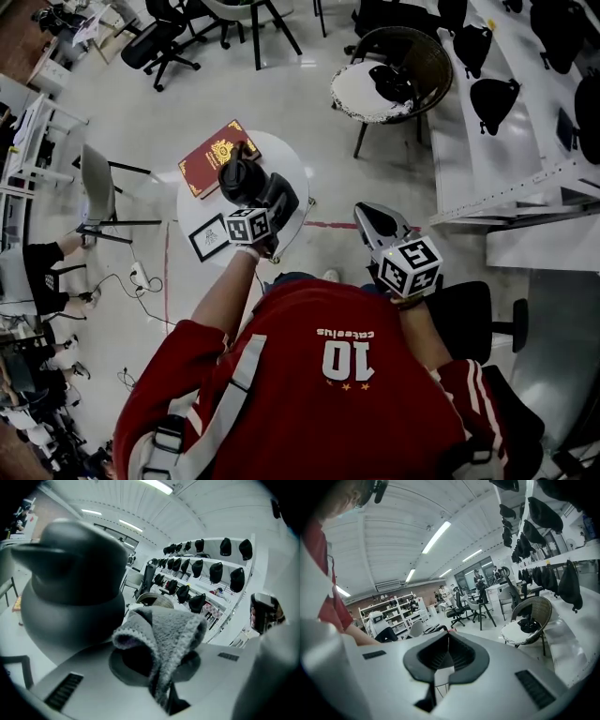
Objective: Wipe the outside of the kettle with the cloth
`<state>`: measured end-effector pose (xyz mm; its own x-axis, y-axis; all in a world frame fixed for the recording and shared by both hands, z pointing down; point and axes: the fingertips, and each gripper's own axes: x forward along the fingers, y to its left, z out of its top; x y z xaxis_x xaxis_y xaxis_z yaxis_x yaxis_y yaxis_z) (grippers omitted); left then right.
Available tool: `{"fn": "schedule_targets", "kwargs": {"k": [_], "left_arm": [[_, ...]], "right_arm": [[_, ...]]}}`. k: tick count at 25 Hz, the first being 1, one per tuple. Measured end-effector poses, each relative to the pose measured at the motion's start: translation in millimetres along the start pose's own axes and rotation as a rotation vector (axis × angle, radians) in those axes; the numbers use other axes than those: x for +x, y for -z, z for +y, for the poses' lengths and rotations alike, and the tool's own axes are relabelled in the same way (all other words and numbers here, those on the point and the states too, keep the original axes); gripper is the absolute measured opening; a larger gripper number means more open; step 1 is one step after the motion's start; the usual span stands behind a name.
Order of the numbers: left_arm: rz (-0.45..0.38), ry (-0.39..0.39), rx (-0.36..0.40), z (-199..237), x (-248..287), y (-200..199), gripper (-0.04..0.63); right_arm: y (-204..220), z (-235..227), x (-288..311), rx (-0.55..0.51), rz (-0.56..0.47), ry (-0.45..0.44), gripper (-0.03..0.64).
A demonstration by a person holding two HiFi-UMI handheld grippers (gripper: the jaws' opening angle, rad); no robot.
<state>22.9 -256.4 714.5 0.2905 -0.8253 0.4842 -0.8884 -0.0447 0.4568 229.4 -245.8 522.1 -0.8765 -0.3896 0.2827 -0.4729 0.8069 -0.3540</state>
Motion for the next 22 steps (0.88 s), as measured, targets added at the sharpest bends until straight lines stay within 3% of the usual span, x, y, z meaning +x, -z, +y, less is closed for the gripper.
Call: {"fn": "schedule_targets", "kwargs": {"k": [8, 22], "left_arm": [[-0.072, 0.072, 0.045, -29, -29, -31, 0.046], [-0.145, 0.14, 0.29, -58, -136, -74, 0.046]], "right_arm": [[-5, 21, 19, -0.004, -0.012, -0.055, 0.017], [-26, 74, 36, -0.056, -0.028, -0.018, 0.017]]}}
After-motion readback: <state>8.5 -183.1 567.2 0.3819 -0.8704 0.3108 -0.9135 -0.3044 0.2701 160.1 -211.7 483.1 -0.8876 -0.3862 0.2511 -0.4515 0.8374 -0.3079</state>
